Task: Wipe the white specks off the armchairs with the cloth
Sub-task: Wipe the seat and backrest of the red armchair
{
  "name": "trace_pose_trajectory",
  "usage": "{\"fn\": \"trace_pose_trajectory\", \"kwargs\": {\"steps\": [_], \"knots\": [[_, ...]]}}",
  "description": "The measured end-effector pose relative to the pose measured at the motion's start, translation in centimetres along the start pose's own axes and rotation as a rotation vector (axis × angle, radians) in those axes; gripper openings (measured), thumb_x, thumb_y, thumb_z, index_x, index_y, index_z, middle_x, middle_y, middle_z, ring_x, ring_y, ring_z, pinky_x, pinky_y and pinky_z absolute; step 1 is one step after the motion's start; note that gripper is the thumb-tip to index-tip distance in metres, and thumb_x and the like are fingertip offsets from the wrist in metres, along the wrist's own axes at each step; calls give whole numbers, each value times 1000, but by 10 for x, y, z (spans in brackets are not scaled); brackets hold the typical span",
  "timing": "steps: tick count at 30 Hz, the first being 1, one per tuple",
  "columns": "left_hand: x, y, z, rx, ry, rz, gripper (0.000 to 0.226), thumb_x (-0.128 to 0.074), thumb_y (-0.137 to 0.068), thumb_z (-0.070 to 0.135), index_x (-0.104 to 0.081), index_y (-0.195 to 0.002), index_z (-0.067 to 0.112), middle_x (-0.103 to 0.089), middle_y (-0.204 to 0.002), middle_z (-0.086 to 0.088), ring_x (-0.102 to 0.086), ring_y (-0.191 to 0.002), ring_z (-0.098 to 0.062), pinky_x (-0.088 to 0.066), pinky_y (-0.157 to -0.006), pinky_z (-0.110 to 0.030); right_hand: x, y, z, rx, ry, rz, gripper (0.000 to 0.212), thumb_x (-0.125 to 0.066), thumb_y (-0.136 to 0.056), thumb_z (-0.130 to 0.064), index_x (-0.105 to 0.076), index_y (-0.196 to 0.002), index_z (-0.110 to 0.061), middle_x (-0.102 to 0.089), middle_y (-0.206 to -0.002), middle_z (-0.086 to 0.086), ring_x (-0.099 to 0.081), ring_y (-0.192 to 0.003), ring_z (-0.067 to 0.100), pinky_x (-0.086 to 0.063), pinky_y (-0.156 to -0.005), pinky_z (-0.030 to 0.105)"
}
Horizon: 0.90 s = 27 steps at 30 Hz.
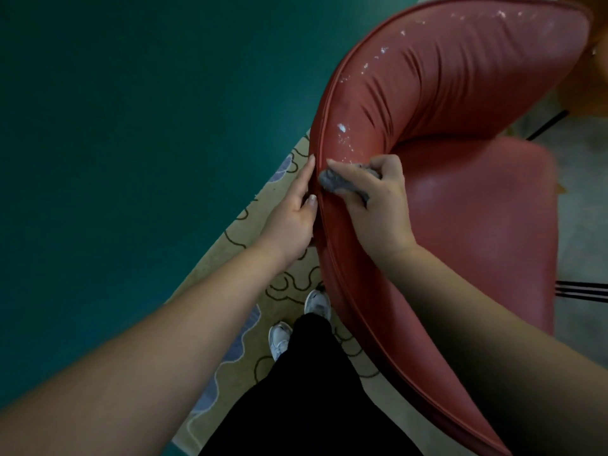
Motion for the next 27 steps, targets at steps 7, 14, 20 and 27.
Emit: {"fn": "trace_pose_trajectory", "kwargs": {"steps": [7, 14, 20, 27], "knots": [[7, -24, 8, -9, -66, -35, 55, -34, -104, 13, -20, -150, 39, -26, -154, 12, -29, -131, 4, -26, -102, -12, 9, 22, -1, 41, -18, -27, 42, -62, -86, -11, -63, -123, -31, -43, -108, 5, -50, -99, 24, -48, -89, 39], [14, -41, 24, -31, -68, -15, 53, -34, -103, 13, -23, -150, 35, -28, -155, 8, -28, -141, -6, -26, -117, -37, -5, -44, 14, 3, -27, 27, 38, -67, -85, -10, -68, -120, -25, -40, -106, 4, -50, -99, 23, -42, -95, 23], [15, -51, 37, -6, -140, 6, 51, -34, -104, 15, -26, -149, 37, -25, -156, 10, -23, -138, 3, -19, -116, -24, 6, -3, 9, 53, -82, -44, 36, -59, -89, -17, -65, -122, -27, -43, -107, 3, -49, -99, 18, -46, -92, 32], [17, -66, 31, -7, -95, 32, 51, -36, -101, 20, -30, -144, 47, -29, -156, 6, -28, -143, -15, -29, -114, -50, -7, -75, 11, 66, -28, 53, 35, -62, -86, -13, -68, -119, -24, -41, -102, 4, -50, -95, 27, -48, -87, 43]]}}
Point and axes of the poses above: each hand's wrist, its own y-axis away from the middle knuckle, its own x-axis out of the back of the hand, z = x × y, the point moved 6 cm from there along -y, towards the middle knuckle
